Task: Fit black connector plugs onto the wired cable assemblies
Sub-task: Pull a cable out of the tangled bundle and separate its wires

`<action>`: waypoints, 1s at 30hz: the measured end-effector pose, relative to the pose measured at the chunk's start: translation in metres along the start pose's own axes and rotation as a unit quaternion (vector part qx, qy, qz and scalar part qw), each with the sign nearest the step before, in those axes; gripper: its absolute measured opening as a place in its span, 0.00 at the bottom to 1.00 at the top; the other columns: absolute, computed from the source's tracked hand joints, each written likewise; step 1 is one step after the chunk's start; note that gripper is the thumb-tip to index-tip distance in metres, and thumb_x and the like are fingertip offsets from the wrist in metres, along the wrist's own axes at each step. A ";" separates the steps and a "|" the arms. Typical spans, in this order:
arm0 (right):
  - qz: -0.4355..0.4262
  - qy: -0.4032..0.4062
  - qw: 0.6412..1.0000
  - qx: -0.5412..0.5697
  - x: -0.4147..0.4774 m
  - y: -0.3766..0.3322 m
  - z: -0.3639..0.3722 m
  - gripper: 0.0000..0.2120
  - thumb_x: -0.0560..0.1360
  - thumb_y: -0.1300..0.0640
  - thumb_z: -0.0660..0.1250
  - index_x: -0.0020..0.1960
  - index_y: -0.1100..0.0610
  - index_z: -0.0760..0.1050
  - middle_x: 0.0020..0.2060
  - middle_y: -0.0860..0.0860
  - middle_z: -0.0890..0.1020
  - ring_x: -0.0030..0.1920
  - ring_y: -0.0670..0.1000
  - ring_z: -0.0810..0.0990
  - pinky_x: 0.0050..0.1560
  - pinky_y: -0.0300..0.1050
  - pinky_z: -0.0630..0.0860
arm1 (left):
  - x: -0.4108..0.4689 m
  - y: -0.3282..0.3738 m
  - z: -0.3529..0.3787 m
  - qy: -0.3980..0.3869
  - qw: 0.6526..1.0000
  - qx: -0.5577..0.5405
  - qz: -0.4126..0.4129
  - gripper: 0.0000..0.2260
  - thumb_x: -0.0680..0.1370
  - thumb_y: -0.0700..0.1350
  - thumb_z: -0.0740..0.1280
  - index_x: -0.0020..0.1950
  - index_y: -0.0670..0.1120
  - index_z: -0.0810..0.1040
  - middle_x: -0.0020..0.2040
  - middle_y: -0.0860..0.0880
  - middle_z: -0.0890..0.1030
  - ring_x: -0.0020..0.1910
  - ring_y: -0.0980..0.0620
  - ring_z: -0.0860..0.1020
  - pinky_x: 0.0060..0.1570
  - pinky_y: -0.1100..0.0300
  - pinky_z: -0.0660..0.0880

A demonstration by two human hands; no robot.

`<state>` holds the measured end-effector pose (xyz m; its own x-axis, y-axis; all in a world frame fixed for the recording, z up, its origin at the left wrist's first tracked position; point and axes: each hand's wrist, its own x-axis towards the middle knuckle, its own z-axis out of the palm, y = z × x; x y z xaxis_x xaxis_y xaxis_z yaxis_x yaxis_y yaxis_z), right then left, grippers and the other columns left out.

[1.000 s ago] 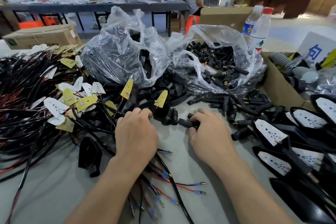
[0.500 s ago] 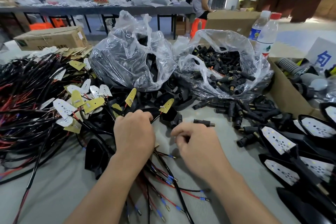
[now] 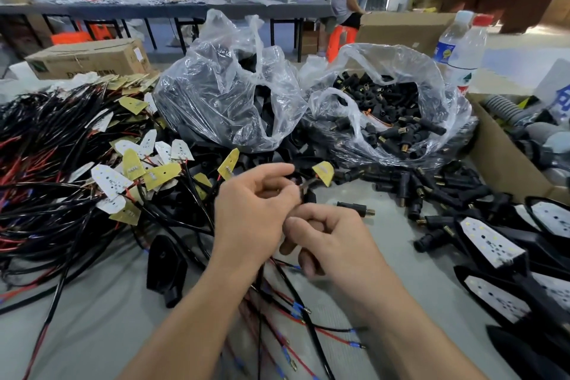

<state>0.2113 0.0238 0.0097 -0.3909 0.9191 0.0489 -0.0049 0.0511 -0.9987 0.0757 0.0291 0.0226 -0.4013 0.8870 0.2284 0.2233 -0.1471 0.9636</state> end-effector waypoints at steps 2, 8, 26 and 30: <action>-0.012 -0.013 0.999 0.028 -0.003 -0.004 0.001 0.08 0.72 0.54 0.69 0.40 0.58 0.82 0.34 0.62 0.83 0.24 0.51 0.71 0.26 0.39 0.64 | -0.008 0.006 0.006 -0.046 0.981 -0.152 -0.109 0.11 0.75 0.35 0.74 0.47 0.51 0.88 0.38 0.51 0.85 0.35 0.51 0.81 0.32 0.60 0.77; -0.051 0.035 0.997 0.056 -0.004 -0.012 -0.013 0.10 0.75 0.63 0.70 0.35 0.61 0.77 0.26 0.60 0.78 0.23 0.50 0.70 0.25 0.39 0.65 | -0.016 0.014 0.015 -0.149 0.958 -0.195 -0.150 0.11 0.82 0.44 0.66 0.45 0.45 0.87 0.35 0.42 0.82 0.30 0.47 0.78 0.29 0.58 0.76; -0.030 0.132 0.985 0.108 0.007 -0.008 -0.059 0.09 0.80 0.68 0.62 0.45 0.60 0.76 0.37 0.61 0.85 0.30 0.53 0.79 0.29 0.42 0.75 | -0.011 -0.001 0.000 -0.367 0.920 0.060 -0.122 0.11 0.81 0.44 0.66 0.43 0.49 0.87 0.29 0.47 0.81 0.22 0.54 0.72 0.23 0.65 0.68; -0.053 0.138 0.989 0.020 0.008 -0.009 -0.059 0.10 0.81 0.70 0.60 0.45 0.59 0.74 0.33 0.59 0.83 0.28 0.53 0.77 0.28 0.42 0.72 | -0.007 -0.006 -0.003 -0.284 0.944 0.156 -0.059 0.07 0.74 0.54 0.69 0.41 0.55 0.86 0.33 0.52 0.85 0.29 0.56 0.80 0.30 0.59 0.77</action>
<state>0.2622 0.0534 0.0200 -0.1207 0.9812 0.1506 -0.0713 0.1428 -0.9872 0.0746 0.0229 0.0159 0.0821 0.9938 -0.0752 0.4925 0.0252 0.8700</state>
